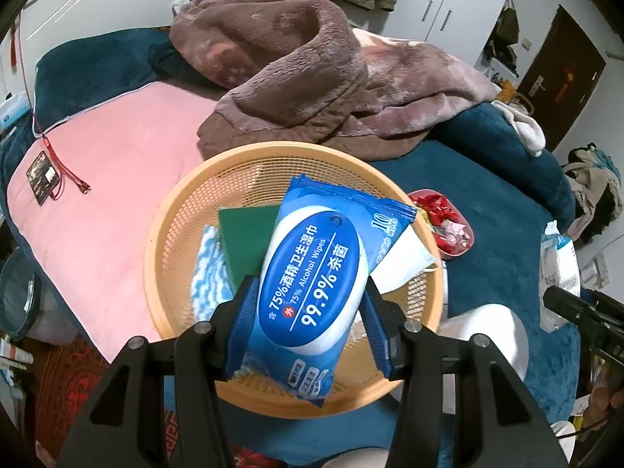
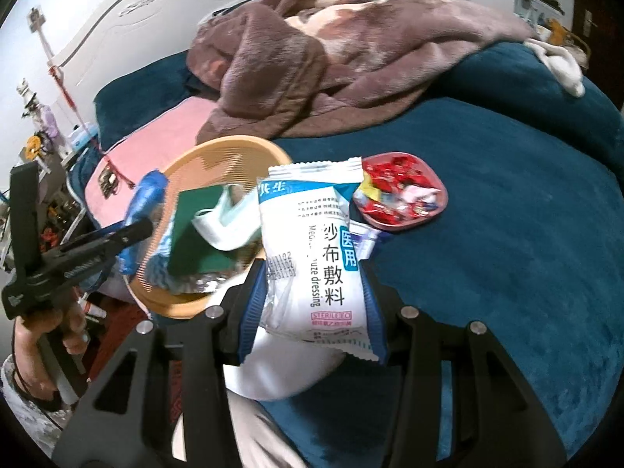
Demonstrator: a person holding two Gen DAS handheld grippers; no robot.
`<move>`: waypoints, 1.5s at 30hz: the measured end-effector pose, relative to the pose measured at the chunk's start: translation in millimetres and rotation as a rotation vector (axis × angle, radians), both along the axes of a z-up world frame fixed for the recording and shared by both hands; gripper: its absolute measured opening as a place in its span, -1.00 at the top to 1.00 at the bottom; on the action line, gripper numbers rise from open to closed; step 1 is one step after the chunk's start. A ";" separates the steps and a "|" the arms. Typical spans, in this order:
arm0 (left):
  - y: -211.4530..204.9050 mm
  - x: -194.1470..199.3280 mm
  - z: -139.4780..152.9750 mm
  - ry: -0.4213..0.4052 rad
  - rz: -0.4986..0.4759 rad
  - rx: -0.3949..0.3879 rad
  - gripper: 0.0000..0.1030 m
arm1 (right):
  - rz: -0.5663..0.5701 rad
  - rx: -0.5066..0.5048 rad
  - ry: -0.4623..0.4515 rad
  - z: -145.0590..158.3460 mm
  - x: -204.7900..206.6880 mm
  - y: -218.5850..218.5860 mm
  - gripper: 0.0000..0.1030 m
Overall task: Organize soft objects
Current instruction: 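Carry the wipes and gauze packets over the orange basket with both tools, then open both tools to drop the wipes and gauze into the basket, then withdraw both open tools from the basket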
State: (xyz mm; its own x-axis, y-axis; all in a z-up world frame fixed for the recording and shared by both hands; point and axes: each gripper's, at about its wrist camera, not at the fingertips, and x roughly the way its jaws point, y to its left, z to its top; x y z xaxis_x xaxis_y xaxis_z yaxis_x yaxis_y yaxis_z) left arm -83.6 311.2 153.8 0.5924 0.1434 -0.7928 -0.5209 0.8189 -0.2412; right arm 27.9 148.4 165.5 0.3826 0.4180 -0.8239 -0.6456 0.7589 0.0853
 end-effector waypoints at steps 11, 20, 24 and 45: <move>20.5 -0.6 -10.1 0.014 0.042 -0.010 -0.02 | 0.066 0.006 0.055 -11.5 -10.7 50.3 0.09; 32.6 -0.1 -15.0 0.017 0.070 -0.022 -0.03 | 0.083 0.026 0.102 -16.0 -7.6 85.0 0.09; 35.6 3.4 -15.5 0.020 0.073 -0.023 -0.03 | 0.071 0.037 0.150 -23.0 -3.3 96.0 0.09; 50.4 -1.4 -19.5 0.010 0.106 -0.062 -0.99 | 0.043 0.215 0.275 -25.4 10.6 95.4 -0.82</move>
State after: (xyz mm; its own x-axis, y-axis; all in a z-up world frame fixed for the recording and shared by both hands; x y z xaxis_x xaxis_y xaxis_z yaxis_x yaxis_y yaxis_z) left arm -85.0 361.6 134.2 0.5690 0.1555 -0.8075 -0.6060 0.7431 -0.2839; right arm 38.6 243.8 140.2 0.1369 0.6039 -0.7852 -0.6074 0.6774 0.4150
